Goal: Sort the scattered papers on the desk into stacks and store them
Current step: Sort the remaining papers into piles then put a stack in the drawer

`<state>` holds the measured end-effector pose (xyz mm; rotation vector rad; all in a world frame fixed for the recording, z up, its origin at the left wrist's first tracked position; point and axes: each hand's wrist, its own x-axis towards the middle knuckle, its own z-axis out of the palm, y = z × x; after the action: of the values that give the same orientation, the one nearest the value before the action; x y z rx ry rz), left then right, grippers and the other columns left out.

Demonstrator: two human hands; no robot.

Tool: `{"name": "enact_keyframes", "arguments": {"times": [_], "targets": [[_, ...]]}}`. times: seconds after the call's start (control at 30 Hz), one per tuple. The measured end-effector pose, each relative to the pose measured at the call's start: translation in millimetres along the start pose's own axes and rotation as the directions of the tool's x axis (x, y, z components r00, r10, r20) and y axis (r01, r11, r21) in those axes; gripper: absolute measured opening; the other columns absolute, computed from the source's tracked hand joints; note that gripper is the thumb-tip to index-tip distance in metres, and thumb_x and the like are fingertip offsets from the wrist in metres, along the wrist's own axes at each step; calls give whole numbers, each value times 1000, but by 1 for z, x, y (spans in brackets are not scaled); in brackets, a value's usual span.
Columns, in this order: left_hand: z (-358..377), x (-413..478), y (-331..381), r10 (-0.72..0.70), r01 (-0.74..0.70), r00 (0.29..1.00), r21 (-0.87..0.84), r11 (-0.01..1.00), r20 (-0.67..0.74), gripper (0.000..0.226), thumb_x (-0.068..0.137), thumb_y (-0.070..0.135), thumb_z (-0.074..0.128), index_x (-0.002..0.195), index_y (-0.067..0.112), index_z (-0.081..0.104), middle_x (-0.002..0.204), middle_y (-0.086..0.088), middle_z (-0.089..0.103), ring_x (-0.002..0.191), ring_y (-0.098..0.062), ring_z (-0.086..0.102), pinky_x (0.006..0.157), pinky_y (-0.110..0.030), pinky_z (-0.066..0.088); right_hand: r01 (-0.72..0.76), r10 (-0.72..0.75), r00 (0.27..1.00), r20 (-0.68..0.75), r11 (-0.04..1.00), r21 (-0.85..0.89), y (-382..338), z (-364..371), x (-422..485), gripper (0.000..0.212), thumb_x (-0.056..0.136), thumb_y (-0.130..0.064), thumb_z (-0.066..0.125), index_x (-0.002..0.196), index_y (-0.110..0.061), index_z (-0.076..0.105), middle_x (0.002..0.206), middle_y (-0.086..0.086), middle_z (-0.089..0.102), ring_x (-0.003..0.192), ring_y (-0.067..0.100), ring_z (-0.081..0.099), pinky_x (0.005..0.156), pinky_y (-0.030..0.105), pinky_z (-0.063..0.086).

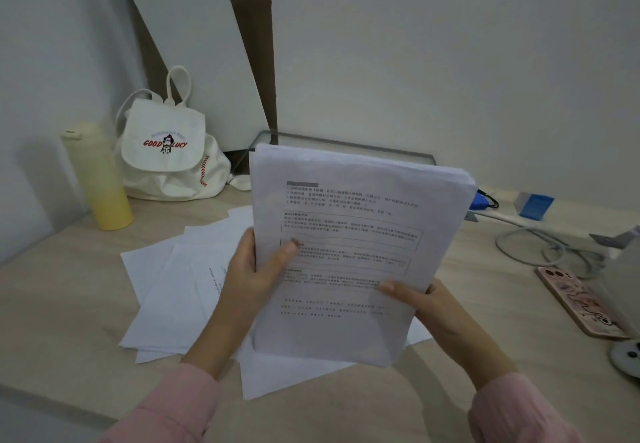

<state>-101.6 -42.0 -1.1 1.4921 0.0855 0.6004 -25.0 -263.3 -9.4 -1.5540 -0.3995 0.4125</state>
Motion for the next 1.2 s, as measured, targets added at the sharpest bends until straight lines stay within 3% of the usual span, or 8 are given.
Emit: {"name": "enact_keyframes", "arguments": {"times": [0.17, 0.3, 0.4, 0.67, 0.8, 0.93, 1.1, 1.2], "targets": [[24, 33, 72, 145, -127, 963, 92, 988, -226, 38, 77, 57, 57, 86, 20, 55, 76, 13, 54, 60, 18, 51, 55, 2, 37, 51, -51, 999, -11, 999, 10, -13, -5, -2, 30, 73, -20, 69, 102, -22, 70, 106, 0, 73, 98, 21, 69, 84, 35, 56], [29, 44, 74, 190, -146, 943, 175, 974, -272, 18, 88, 27, 56, 100, 14, 59, 84, 18, 54, 67, 24, 47, 59, 5, 34, 69, -69, 998, 0, 997, 24, -11, -2, -6, 31, 72, -19, 70, 101, -29, 72, 110, 1, 72, 101, 21, 68, 87, 40, 54], [29, 37, 73, 219, -175, 938, 179, 968, -269, 14, 89, 27, 58, 101, 20, 55, 89, 19, 54, 71, 23, 49, 65, 3, 37, 41, -41, 999, 0, 999, 30, -7, -1, -9, 30, 72, -20, 69, 100, -30, 72, 110, 0, 72, 101, 21, 68, 87, 39, 54], [32, 15, 81, 200, -187, 972, 106, 977, -122, 25, 86, 39, 53, 104, 20, 49, 88, 17, 54, 71, 20, 55, 60, -1, 43, -6, 13, 994, -112, 998, 56, -7, -2, -15, 34, 71, -22, 76, 105, -17, 70, 105, 4, 74, 96, 21, 70, 87, 39, 54], [37, -1, 40, -25, 22, 999, 90, 996, 35, 30, 83, 26, 63, 109, 26, 47, 106, 8, 63, 94, -5, 65, 72, -21, 56, -21, 38, 976, -217, 997, 81, -11, -22, -23, 44, 66, -31, 78, 104, -9, 70, 101, 9, 75, 92, 24, 71, 81, 38, 55], [70, -34, -17, -231, 221, 969, 105, 970, 93, 20, 90, 19, 58, 107, 27, 52, 110, 4, 67, 99, -13, 66, 85, -33, 54, -45, 84, 898, -432, 994, 99, 0, -48, -35, 28, 84, -22, 65, 107, -7, 66, 92, 8, 75, 80, 26, 72, 68, 34, 55], [121, -44, -62, -381, 367, 918, 129, 921, 107, 22, 93, 16, 53, 113, 23, 51, 111, 3, 63, 99, -15, 60, 79, -23, 48, -205, 160, 776, -610, 979, -4, 34, -88, -59, 26, 90, -12, 49, 116, -11, 46, 86, -3, 56, 71, 8, 54, 52, 25, 38], [150, -42, -82, -448, 422, 881, 177, 889, 150, 22, 93, 18, 52, 113, 28, 49, 115, 3, 63, 103, -16, 60, 91, -33, 48, -378, 235, 754, -613, 919, -112, 60, -116, -73, 36, 88, -7, 49, 124, -14, 43, 82, -6, 53, 69, 8, 53, 54, 25, 37]]}}
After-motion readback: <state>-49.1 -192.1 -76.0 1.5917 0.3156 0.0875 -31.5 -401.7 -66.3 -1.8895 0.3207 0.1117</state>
